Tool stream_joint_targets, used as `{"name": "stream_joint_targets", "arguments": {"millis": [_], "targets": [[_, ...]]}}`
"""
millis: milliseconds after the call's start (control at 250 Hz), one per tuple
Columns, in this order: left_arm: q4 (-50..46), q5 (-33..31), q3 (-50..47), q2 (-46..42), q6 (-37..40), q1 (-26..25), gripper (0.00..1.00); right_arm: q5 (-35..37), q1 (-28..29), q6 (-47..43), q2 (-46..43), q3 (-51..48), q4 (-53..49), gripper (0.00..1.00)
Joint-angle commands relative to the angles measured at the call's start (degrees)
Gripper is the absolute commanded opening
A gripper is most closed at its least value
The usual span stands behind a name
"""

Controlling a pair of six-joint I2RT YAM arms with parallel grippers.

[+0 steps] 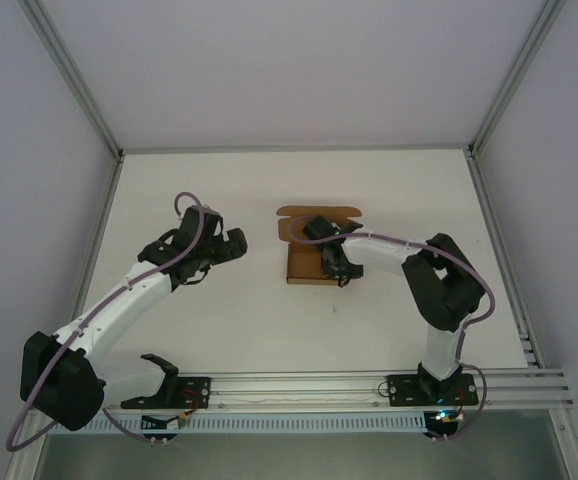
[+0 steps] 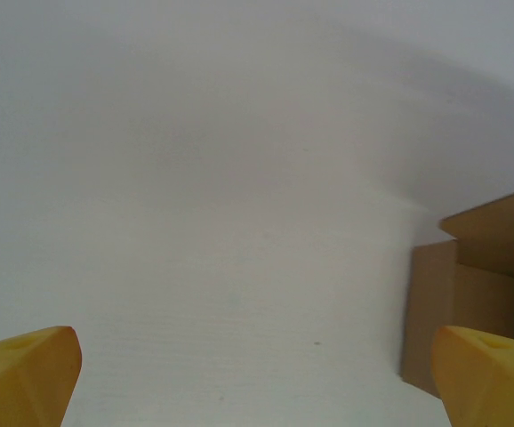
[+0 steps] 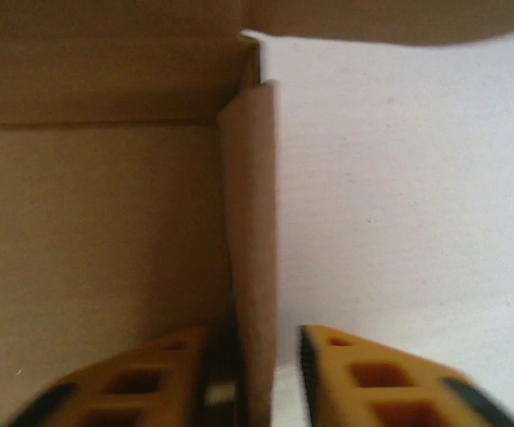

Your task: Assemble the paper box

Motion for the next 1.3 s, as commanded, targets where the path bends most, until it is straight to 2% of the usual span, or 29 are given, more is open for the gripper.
{"name": "stream_joint_targets", "arguments": {"millis": [0, 212, 268, 291, 319, 335, 399, 471, 519, 619, 691, 803, 958, 1086, 1154, 1242, 1294], "targets": [[4.1, 4.7, -0.1, 0.1, 3.0, -0.8, 1.0, -0.3, 0.4, -0.1, -6.2, -0.8, 1.4, 0.48], [7.5, 8.8, 1.0, 3.2, 6.2, -2.1, 1.0, 1.4, 0.0, -3.8, -14.7, -2.3, 2.4, 0.63], [8.7, 11.1, 1.9, 4.6, 8.3, -2.2, 1.0, 2.1, -0.6, -6.4, -17.6, -3.5, 3.8, 0.74], [9.2, 12.1, 2.5, 5.3, 9.4, -2.3, 1.0, 2.2, -0.9, -8.4, -19.1, -4.3, 5.2, 0.83], [9.6, 13.1, 3.2, 6.3, 10.9, -2.3, 1.0, 2.3, -1.6, -10.9, -20.8, -5.4, 6.9, 0.97], [9.8, 13.6, 3.7, 6.9, 11.9, -2.2, 1.0, 2.3, -2.2, -12.4, -21.8, -6.1, 8.1, 1.0], [9.7, 15.1, 6.4, 9.7, 16.1, -2.3, 1.0, -4.3, -5.6, -22.6, -25.3, -8.5, 13.4, 1.0], [9.4, 17.4, 9.8, 12.9, 22.6, -2.3, 1.0, -18.1, -10.2, -35.6, -27.7, -9.1, 16.2, 1.0], [9.4, 19.3, 11.9, 15.0, 26.9, -2.1, 1.0, -24.1, -12.5, -43.6, -28.2, -8.8, 17.2, 1.0], [9.3, 22.9, 16.2, 19.3, 33.6, -1.3, 1.0, -36.5, -16.9, -54.8, -26.8, -5.8, 15.4, 1.0], [7.0, 26.7, 20.4, 23.0, 37.6, -0.6, 1.0, -42.7, -18.6, -61.9, -23.9, -1.8, 9.9, 1.0], [0.2, 30.6, 28.5, 30.1, 44.1, -0.6, 1.0, -41.9, -18.8, -68.7, -17.3, 4.9, 1.6, 0.98], [-6.4, 35.3, 36.1, 37.1, 50.6, -0.6, 1.0, -39.6, -19.2, -73.7, -10.9, 10.8, -5.0, 0.9], [-9.5, 33.5, 39.6, 39.4, 53.7, -0.7, 0.84, -37.3, -19.9, -76.3, -8.6, 14.0, -8.1, 0.85], [-12.3, 33.5, 41.4, 40.8, 55.2, -0.7, 0.77, -37.5, -20.3, -77.1, -7.6, 15.7, -9.6, 0.78], [-15.3, 33.0, 42.6, 41.7, 57.2, -0.7, 0.68, -37.4, -21.1, -77.7, -7.0, 17.0, -9.7, 0.78], [-16.0, 32.2, 42.2, 41.7, 57.9, -0.7, 0.67, -37.1, -21.5, -77.7, -6.7, 17.2, -8.6, 0.78]]}}
